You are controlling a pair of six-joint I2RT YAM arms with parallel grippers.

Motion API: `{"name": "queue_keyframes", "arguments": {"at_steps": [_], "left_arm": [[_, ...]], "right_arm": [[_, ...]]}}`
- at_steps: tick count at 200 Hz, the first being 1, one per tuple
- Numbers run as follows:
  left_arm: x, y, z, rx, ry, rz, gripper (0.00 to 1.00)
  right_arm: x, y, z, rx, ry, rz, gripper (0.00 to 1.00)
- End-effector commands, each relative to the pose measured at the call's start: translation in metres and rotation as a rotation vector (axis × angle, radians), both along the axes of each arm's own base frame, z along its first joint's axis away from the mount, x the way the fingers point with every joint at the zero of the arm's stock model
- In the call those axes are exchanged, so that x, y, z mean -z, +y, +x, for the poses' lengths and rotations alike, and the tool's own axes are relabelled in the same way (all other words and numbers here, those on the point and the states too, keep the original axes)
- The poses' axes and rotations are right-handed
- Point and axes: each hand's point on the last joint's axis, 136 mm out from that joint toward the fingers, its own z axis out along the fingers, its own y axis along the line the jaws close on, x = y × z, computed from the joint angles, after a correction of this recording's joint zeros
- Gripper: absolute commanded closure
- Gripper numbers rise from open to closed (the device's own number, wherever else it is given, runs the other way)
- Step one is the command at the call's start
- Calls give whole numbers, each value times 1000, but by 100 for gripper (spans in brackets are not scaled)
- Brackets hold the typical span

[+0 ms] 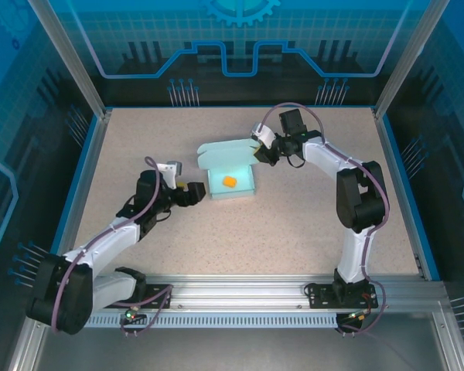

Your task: Fold the paper box

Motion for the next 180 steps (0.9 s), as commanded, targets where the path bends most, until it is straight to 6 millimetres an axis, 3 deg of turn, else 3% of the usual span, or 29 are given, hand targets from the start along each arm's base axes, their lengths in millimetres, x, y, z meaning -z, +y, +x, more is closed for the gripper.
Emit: {"name": "queue_keyframes", "arguments": {"at_steps": [1, 50, 102, 136, 180], "left_arm": [[-20, 0, 18, 6, -138, 118, 10], [-21, 13, 57, -64, -149, 289, 9], [-16, 7, 103, 127, -121, 380, 8], [-4, -1, 116, 300, -61, 415, 12], [9, -5, 132, 393, -38, 429, 22]], "right_arm": [[-2, 7, -1, -21, 4, 3, 84], [-5, 6, 1, -18, -5, 1, 84], [-5, 4, 1, -15, -6, -9, 84], [-4, 4, 1, -16, -5, -11, 85], [-4, 4, 2, -18, 0, -9, 86]]}}
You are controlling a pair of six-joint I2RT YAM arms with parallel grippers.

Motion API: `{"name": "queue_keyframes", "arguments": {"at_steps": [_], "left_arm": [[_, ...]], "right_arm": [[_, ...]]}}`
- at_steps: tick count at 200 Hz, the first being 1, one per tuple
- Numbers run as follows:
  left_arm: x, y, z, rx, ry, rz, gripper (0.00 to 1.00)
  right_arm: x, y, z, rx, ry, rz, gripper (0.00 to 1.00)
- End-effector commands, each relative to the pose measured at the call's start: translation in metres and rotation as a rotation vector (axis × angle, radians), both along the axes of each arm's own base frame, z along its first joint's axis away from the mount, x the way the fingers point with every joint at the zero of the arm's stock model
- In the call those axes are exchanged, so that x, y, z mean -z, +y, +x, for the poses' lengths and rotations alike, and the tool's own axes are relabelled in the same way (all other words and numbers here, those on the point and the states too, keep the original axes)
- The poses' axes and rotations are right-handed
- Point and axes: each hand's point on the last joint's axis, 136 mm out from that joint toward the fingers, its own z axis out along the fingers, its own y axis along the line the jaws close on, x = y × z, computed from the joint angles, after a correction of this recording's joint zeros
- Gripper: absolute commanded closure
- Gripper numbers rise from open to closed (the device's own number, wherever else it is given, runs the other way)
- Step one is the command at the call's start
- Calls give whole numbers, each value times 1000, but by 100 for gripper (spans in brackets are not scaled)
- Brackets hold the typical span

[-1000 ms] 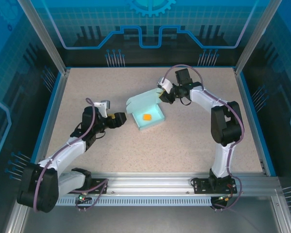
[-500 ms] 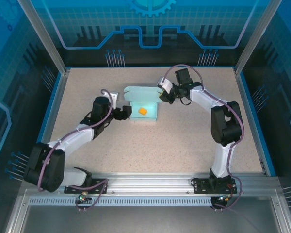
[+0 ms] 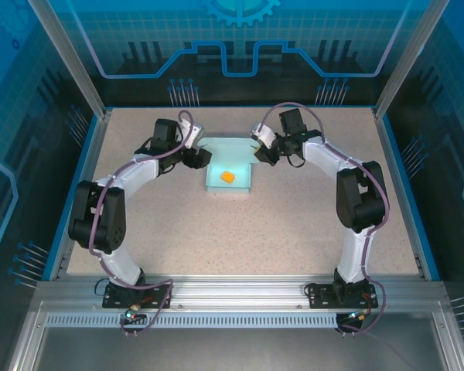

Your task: Fold the paper box

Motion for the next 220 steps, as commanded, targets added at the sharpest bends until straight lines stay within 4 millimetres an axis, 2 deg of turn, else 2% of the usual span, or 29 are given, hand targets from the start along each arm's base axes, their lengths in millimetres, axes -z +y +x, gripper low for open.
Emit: {"name": "queue_keyframes", "arguments": {"at_steps": [1, 23, 61, 75, 118, 177, 220], "left_arm": [[10, -6, -7, 112, 49, 9, 22], [10, -6, -7, 130, 60, 1, 29], [15, -3, -1, 122, 69, -4, 50], [15, -5, 1, 127, 73, -15, 55], [14, -10, 5, 129, 79, -48, 64], [12, -5, 8, 67, 80, -54, 79], [10, -2, 7, 29, 71, -66, 85]], "right_arm": [[-4, 5, 1, -20, -1, 0, 86], [-2, 6, 1, -20, 6, -1, 87], [-4, 6, 2, -21, 4, 4, 88], [-3, 6, 2, -18, 7, 3, 88], [-4, 6, 2, -16, 8, 3, 89], [-5, 5, 5, 19, 10, 4, 92], [-5, 6, 8, 33, 12, 6, 93]]}}
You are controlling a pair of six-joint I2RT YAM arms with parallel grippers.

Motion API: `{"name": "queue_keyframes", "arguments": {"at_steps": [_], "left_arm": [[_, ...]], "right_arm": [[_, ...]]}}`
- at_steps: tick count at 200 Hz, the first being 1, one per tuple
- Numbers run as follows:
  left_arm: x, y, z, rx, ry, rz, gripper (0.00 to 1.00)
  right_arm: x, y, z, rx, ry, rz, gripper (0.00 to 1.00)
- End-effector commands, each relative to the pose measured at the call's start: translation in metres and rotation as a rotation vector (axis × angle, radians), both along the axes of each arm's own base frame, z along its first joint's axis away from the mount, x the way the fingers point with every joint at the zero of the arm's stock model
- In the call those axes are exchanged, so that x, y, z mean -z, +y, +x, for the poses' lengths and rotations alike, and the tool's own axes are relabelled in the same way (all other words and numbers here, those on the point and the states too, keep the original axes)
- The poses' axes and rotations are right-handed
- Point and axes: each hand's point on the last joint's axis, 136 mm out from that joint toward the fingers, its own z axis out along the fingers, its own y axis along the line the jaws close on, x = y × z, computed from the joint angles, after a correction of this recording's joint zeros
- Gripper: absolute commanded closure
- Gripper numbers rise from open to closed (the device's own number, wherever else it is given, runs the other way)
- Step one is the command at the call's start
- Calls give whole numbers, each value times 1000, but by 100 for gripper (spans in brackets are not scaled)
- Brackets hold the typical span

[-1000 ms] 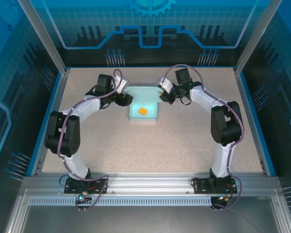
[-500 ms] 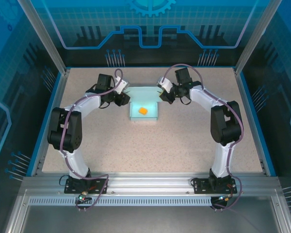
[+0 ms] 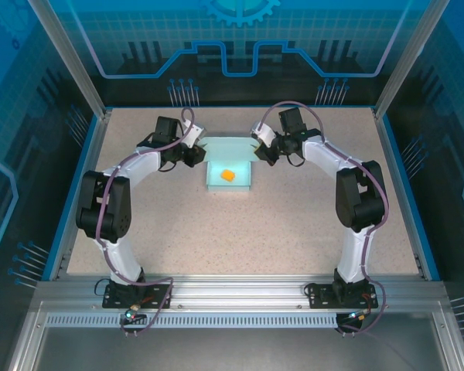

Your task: Fold the paper box

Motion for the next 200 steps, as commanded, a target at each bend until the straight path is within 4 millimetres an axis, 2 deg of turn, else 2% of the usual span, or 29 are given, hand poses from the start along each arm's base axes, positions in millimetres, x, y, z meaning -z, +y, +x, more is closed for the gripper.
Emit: {"name": "queue_keyframes", "arguments": {"at_steps": [1, 61, 101, 146, 200], "left_arm": [[-8, 4, 3, -39, -19, -18, 85], [-13, 1, -1, -77, 22, -45, 87], [-4, -10, -2, -82, 22, -51, 91], [6, -23, -7, -95, 19, 10, 96], [-15, -18, -9, -188, -20, -5, 98]], "right_arm": [[-3, 6, 5, 13, 1, 1, 93], [-2, 8, 5, 22, 2, -22, 94], [0, 5, 8, 50, 4, -34, 95], [-7, 3, 12, 131, 6, -51, 97], [-13, 0, 10, 310, 14, -102, 98]]}}
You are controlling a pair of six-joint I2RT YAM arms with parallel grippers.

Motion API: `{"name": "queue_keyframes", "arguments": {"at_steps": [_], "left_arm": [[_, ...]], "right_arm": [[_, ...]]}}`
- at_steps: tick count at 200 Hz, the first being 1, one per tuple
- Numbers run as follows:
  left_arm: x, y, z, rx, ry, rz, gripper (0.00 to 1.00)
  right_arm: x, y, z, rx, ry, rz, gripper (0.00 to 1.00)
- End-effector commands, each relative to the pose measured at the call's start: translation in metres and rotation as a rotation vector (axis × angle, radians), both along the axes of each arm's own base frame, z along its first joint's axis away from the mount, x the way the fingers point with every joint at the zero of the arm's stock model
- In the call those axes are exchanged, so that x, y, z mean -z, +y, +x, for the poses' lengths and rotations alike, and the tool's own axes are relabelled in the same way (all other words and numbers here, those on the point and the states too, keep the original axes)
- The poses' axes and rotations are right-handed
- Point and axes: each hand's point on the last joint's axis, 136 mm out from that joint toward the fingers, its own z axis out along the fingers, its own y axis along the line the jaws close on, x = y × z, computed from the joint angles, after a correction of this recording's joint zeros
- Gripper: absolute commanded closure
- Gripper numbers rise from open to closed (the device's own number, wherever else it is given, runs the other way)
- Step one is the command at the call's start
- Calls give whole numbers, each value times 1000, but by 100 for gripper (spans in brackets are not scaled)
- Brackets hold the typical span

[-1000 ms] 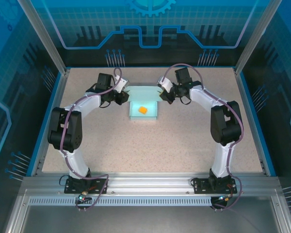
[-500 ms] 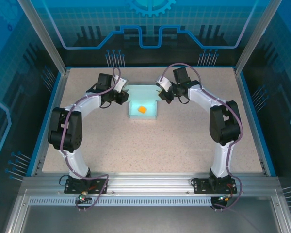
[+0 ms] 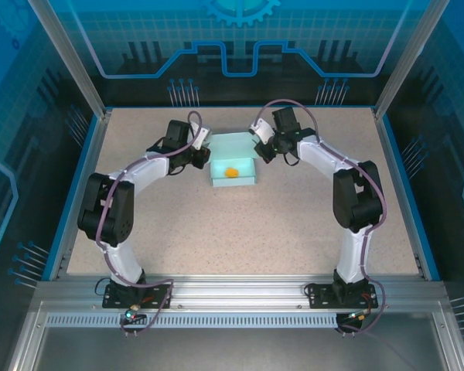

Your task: Fold the paper box

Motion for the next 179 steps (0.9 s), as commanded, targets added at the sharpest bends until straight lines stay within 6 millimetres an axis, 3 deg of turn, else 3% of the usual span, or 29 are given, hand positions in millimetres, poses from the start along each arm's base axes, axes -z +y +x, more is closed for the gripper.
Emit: {"name": "queue_keyframes", "arguments": {"at_steps": [1, 64, 142, 179], "left_arm": [[-19, -1, -7, -52, -23, -34, 98], [-34, 10, -11, -277, -36, -136, 98], [-37, 6, -12, -459, -22, -235, 96], [-41, 11, -10, -529, -32, -276, 100]], "right_arm": [[-14, 5, -6, 99, 3, -21, 98], [-19, 4, -13, 420, -3, -70, 98], [-25, 26, -20, 589, -22, 15, 98], [-24, 25, -21, 656, -27, 31, 99]]}}
